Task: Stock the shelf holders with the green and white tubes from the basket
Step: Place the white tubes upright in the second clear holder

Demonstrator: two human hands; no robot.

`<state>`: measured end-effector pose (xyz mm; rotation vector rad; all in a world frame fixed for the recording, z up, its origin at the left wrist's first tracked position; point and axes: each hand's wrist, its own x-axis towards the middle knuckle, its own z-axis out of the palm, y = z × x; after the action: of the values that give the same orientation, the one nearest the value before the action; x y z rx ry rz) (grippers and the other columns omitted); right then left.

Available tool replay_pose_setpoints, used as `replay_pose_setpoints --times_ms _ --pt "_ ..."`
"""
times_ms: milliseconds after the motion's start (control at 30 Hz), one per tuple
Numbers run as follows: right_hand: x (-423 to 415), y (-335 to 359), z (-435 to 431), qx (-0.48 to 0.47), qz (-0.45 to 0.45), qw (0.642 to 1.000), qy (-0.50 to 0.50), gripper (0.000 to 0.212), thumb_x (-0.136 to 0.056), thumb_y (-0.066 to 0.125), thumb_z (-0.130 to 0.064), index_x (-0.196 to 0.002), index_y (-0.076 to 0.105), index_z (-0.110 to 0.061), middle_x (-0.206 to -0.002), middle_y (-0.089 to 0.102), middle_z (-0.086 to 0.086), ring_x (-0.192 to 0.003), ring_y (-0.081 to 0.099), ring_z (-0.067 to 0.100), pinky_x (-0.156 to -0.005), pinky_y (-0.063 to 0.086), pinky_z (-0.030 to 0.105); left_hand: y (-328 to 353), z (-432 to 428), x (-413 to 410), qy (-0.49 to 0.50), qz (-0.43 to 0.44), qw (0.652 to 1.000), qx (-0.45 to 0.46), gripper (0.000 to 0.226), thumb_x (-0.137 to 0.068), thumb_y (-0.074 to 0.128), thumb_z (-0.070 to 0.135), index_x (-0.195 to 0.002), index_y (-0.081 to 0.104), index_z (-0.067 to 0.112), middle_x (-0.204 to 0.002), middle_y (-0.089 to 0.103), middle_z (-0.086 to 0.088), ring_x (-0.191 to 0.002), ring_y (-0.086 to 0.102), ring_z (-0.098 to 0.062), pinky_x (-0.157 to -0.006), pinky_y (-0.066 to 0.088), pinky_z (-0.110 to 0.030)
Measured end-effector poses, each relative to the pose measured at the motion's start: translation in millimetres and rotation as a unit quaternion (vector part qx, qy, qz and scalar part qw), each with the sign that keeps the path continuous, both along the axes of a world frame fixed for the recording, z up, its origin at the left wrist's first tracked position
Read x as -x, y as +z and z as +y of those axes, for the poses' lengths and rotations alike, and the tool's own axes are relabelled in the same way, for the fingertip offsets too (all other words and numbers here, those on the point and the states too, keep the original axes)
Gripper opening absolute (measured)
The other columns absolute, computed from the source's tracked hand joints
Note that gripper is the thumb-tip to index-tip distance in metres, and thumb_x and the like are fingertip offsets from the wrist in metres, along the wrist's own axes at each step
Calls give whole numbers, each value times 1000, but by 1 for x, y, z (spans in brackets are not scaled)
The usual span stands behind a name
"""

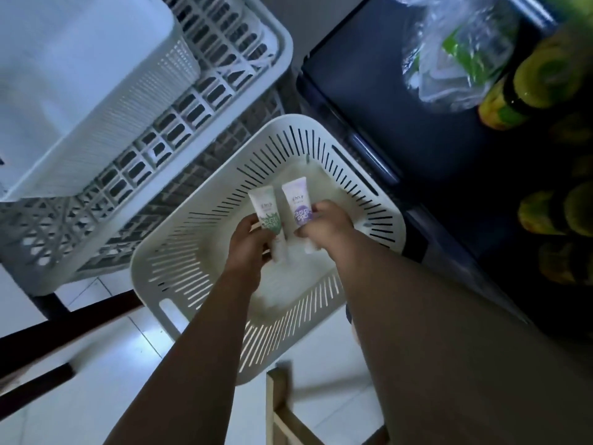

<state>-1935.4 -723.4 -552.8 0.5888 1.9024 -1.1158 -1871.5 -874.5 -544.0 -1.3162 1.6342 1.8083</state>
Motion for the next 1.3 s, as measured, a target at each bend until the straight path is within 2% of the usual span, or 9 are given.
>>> replay_pose_setpoints --times_ms 167,333,600,767,833,900,967,1100,1300 --pt "-12 52 1 99 7 994 -42 29 -73 84 -8 -88 66 -25 -96 74 -2 -90 71 22 -82 63 45 43 9 0 -5 43 999 -11 39 -83 55 -3 -115 65 16 -100 76 -13 -82 68 -31 -71 54 -38" --pt "-20 115 14 163 40 984 -62 26 -81 80 -19 -105 71 -23 -96 78 0 -91 74 23 -85 62 47 99 15 -4 -25 99 995 -19 36 -83 57 -1 -113 68 16 -101 75 -17 -89 70 -35 -79 56 -44" --pt "-13 244 71 222 202 946 -119 18 -84 78 -14 -101 72 -11 -95 78 10 -81 76 27 -74 62 41 225 63 5 -88 254 962 -39 28 -86 54 -3 -103 66 16 -88 68 -12 -75 62 -27 -67 50 -35" --pt "-26 332 131 224 330 907 -134 21 -78 80 -21 -95 73 -12 -94 78 9 -88 75 29 -79 61 47 300 112 12 -152 357 919 -64 25 -89 55 -2 -103 68 13 -92 72 -13 -75 65 -28 -68 51 -38" --pt "-38 364 161 216 368 893 -144 19 -82 79 -18 -99 71 -13 -98 78 7 -85 74 24 -66 60 35 328 137 14 -185 393 897 -80 23 -88 57 1 -106 68 11 -100 74 -18 -82 69 -31 -70 52 -38" --pt "-55 392 188 198 403 879 -159 18 -83 78 -19 -99 69 -15 -97 78 4 -86 75 26 -60 61 42 356 164 15 -222 422 874 -93 29 -83 60 9 -111 68 10 -113 72 -25 -94 68 -37 -79 51 -46" --pt "-75 417 216 166 449 857 -189 16 -84 78 -18 -98 70 -15 -95 78 2 -91 75 30 -74 57 64 381 196 13 -246 448 853 -109 35 -81 61 11 -115 68 9 -117 72 -23 -101 68 -37 -83 53 -47" --pt "-118 455 275 91 534 805 -242 12 -87 77 -15 -98 71 -18 -96 78 -5 -91 74 14 -87 60 47 421 265 4 -306 494 803 -136 32 -87 61 5 -119 67 6 -114 74 -19 -99 71 -31 -78 57 -40" --pt "-152 487 349 39 588 724 -359 17 -87 74 -15 -104 73 -19 -96 78 -1 -93 75 20 -92 58 54 456 357 -15 -368 512 760 -156 30 -95 55 -5 -120 67 5 -111 74 -16 -100 71 -27 -83 59 -39"
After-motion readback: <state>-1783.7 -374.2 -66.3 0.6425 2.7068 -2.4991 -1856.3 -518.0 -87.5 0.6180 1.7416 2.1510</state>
